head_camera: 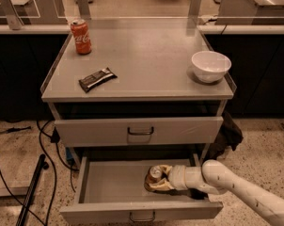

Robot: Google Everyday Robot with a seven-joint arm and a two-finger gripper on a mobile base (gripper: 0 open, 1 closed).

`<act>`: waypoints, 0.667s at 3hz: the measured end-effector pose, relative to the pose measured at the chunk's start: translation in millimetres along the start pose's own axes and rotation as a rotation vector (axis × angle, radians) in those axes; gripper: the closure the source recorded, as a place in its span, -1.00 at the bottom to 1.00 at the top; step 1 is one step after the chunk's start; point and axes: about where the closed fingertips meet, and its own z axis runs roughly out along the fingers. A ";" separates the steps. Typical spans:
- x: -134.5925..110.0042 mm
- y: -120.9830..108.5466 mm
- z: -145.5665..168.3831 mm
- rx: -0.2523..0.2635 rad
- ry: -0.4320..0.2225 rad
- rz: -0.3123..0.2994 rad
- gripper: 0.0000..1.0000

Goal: Place orange can into middle drawer

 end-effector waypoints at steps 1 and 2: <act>0.0 0.0 0.1 0.000 0.000 0.000 0.15; 0.0 0.1 0.1 0.000 0.000 0.000 -0.31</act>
Offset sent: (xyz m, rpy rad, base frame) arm 0.0000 0.0000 0.0000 0.0000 0.0000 0.0000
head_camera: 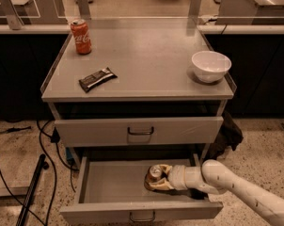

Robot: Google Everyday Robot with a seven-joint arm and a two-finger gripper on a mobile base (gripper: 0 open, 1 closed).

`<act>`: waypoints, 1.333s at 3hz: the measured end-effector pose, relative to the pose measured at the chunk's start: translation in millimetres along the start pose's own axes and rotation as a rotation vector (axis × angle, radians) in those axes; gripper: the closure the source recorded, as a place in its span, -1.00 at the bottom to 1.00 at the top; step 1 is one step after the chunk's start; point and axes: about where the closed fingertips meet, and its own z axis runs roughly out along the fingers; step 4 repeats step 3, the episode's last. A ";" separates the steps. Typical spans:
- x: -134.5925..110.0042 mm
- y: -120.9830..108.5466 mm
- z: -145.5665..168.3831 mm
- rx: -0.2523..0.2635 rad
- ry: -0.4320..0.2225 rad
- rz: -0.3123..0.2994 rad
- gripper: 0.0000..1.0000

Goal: Place orange can into middle drawer

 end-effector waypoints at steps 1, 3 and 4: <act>0.0 0.0 0.0 0.000 0.000 0.000 -0.78; 0.0 0.1 0.1 0.000 0.000 0.000 -1.00; 0.0 0.1 0.1 0.000 0.000 0.000 -1.00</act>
Offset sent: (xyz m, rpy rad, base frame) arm 0.0000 0.0000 0.0000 0.0000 0.0000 0.0000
